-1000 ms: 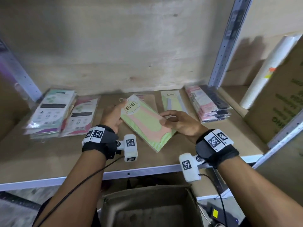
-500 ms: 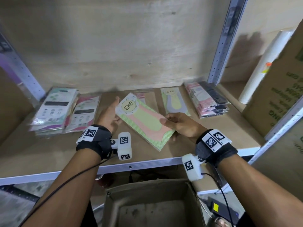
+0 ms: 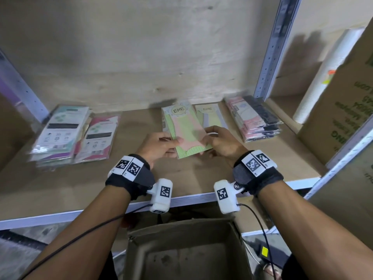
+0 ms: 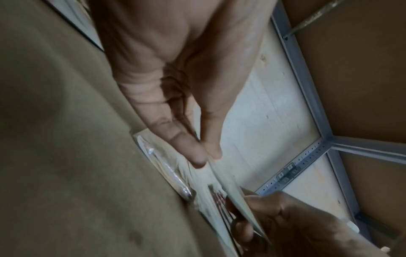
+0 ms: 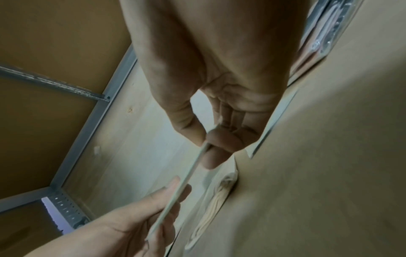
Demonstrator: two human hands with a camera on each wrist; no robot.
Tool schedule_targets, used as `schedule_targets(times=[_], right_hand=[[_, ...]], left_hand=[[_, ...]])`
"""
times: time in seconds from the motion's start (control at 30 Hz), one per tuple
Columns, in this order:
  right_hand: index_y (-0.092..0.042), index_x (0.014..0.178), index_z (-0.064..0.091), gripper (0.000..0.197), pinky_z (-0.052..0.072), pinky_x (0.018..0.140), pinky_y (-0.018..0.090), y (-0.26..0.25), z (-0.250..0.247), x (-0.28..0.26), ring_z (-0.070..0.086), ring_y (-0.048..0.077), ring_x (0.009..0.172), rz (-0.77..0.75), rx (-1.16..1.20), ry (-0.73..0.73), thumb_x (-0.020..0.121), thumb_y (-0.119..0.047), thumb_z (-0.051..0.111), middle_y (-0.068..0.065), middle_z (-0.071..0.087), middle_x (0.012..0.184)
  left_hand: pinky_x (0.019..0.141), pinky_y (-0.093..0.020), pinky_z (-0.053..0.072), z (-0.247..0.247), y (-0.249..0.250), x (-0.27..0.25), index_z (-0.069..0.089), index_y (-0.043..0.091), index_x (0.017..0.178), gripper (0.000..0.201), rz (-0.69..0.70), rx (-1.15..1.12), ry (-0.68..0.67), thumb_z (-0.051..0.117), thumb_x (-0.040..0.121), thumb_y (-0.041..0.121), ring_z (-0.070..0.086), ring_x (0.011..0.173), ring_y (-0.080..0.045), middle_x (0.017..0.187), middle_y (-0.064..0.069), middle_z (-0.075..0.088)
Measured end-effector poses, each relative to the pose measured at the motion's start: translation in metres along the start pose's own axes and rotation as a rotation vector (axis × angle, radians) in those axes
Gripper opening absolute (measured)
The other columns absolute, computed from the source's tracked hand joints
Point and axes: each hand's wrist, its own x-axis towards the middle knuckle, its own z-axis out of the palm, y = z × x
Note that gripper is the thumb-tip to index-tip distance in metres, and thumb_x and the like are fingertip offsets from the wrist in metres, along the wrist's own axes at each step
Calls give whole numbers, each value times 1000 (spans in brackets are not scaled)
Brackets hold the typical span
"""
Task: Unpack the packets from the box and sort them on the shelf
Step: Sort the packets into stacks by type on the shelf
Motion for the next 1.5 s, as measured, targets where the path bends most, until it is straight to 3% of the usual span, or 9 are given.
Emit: schedule_targets(times=[0.27,0.4,0.5,0.6,0.67,0.77,0.9,1.3,1.5], right_hand=[[-2,117,60,34,47,49,25,-2,-30,27,62,14,53,-51,-179,243,84,-3,71,5,66,76],[-3,114,62,36,51,63,30,-5,-48,35,66,16,60,-58,-227,344,82,-9,76,2,68,73],[-1,122,61,43,58,74,33,-7,-58,39,71,19,73,-9,-295,357,83,-11,76,10,72,86],[-2,132,56,52,56,95,43,-9,-59,37,69,28,104,55,-403,325,85,-15,74,17,68,117],[-1,131,56,50,53,99,38,-11,-57,32,65,30,112,59,-498,307,87,-18,71,16,64,126],[-1,127,59,43,50,94,29,-17,-55,25,63,29,111,37,-638,304,90,-22,66,14,64,125],[-2,131,54,46,53,98,40,-24,-54,20,65,30,107,72,-701,251,93,-27,61,14,62,125],[-8,137,45,50,58,90,42,-19,-51,20,69,30,100,141,-710,146,93,-27,59,16,69,111],[-16,152,31,64,62,72,32,-19,-52,20,75,22,72,126,-675,132,95,-26,58,16,67,120]], left_hand=[[64,-18,57,26,14,31,69,19,99,28,57,-25,-50,70,88,-6,69,63,-7,84,0,75],[68,-22,56,40,23,54,70,9,110,30,126,94,-40,76,84,-4,67,65,-10,89,-4,72],[80,-31,60,50,19,67,70,4,116,37,116,135,24,81,80,0,72,82,-21,102,-11,74],[82,-34,61,59,14,77,72,1,112,36,104,201,48,84,78,2,74,78,-23,99,-13,75],[83,-35,62,63,12,81,71,-2,113,39,88,224,56,85,76,3,75,76,-24,97,-13,76],[84,-37,63,66,13,86,73,0,110,39,61,275,59,87,75,6,78,76,-19,93,-10,77],[89,-42,61,69,15,87,70,-1,114,42,36,301,13,85,74,2,78,82,-22,98,-13,76],[97,-40,58,81,18,88,67,5,127,53,52,415,33,84,78,17,74,97,-24,114,-12,73],[103,-42,53,84,20,89,63,12,134,59,66,420,23,84,79,21,66,115,-29,124,-13,66]])
